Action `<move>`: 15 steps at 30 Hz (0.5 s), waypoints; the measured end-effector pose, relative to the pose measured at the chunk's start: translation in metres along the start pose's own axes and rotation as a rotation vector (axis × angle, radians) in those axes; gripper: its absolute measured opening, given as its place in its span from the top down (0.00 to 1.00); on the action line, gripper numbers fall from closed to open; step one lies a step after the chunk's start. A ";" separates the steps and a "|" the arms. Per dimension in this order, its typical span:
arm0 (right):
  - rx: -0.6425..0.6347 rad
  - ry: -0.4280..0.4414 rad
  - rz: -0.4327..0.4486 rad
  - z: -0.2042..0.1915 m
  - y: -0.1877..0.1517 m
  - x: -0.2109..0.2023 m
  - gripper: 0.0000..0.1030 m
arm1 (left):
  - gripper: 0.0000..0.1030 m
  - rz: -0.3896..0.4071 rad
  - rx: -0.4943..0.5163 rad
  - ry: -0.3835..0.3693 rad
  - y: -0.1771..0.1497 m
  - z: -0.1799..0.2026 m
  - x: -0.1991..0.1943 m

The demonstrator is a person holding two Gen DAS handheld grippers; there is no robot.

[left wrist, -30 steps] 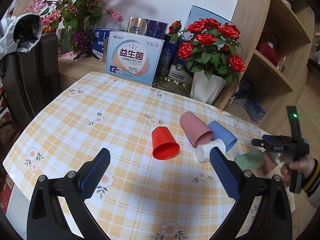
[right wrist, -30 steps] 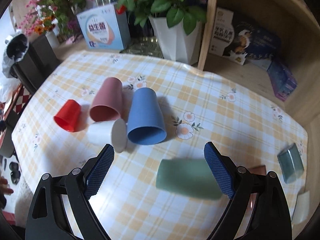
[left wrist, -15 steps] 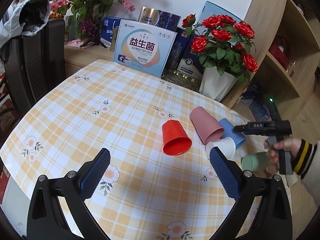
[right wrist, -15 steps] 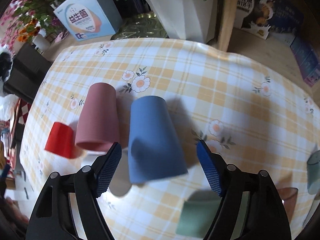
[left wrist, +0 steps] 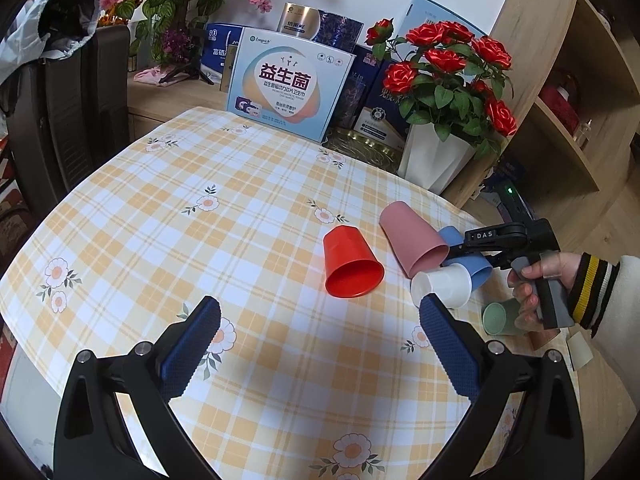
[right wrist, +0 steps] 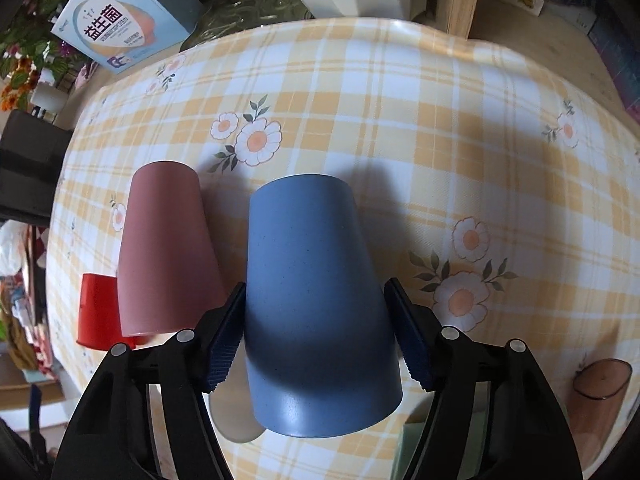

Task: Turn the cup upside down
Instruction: 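Close the right gripper around the blue cup's body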

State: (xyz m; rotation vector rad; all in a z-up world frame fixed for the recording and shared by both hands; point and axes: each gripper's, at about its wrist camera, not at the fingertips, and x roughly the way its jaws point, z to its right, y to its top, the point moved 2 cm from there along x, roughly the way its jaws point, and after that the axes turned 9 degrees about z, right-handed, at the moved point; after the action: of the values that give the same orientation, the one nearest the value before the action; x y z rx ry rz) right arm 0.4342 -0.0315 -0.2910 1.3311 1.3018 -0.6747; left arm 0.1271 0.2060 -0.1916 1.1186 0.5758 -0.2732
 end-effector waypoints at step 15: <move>0.012 0.077 0.209 0.013 -0.067 -0.131 0.36 | 0.06 0.019 0.015 -0.023 0.002 0.013 -0.019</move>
State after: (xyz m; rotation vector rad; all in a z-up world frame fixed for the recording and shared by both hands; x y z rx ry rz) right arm 0.3447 -0.0976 -0.1931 1.4910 1.1998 -0.4914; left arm 0.1162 0.1938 -0.1755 1.1338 0.5431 -0.2747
